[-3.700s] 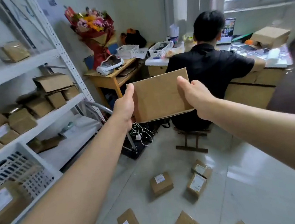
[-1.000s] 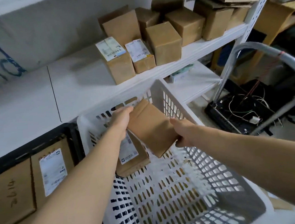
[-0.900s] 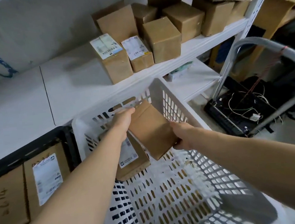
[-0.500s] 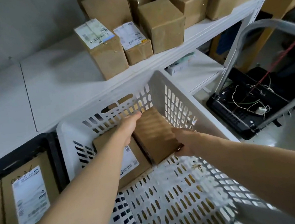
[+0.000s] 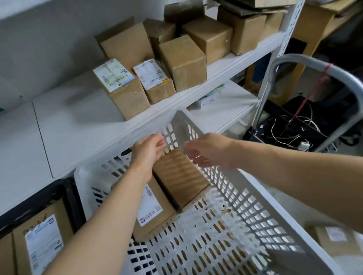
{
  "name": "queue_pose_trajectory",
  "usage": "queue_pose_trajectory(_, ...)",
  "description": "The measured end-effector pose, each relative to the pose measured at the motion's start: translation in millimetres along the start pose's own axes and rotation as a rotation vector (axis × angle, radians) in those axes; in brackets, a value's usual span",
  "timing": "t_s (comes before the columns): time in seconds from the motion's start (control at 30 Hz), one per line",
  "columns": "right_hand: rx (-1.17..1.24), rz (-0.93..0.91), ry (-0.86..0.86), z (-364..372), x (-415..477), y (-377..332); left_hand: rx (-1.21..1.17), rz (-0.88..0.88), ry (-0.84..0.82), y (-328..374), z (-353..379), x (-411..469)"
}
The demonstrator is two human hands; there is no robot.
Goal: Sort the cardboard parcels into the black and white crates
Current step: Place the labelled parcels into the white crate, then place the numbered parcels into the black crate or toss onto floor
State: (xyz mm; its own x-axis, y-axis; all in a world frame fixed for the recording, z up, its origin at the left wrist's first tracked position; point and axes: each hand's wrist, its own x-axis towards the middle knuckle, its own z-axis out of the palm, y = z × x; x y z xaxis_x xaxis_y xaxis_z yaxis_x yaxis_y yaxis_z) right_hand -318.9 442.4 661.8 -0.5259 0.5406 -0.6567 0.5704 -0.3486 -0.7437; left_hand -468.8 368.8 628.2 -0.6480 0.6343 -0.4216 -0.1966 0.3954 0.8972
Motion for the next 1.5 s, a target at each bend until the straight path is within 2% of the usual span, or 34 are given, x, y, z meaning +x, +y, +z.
queue_pose_trajectory(0.17,0.040,-0.189,0.054,-53.6,-62.4,-25.0,-0.187,0.122,-0.108,60.0,30.2,-68.6)
queue_pose_trajectory(0.37,-0.009,-0.231,0.181,-135.9,-122.4,-14.1,-0.226,0.185,-0.236,103.7,114.1,-137.7)
queue_pose_trajectory(0.67,-0.006,-0.131,0.293,-244.6,-145.5,39.9,-0.195,0.006,-0.244,85.5,260.9,-154.2)
queue_pose_trajectory(0.93,0.073,0.008,0.342,-293.6,-89.4,72.9,-0.069,-0.135,-0.195,51.9,328.4,-89.9)
queue_pose_trajectory(1.13,0.100,0.080,0.364,-317.4,-8.2,102.5,0.044,-0.192,-0.153,16.4,371.6,-14.5)
queue_pose_trajectory(1.3,0.039,0.102,0.315,-326.2,65.3,141.4,0.119,-0.251,-0.103,-35.5,405.5,36.5)
queue_pose_trajectory(1.5,-0.057,0.129,0.263,-330.9,163.5,212.3,0.149,-0.290,-0.054,-129.6,439.9,109.0)
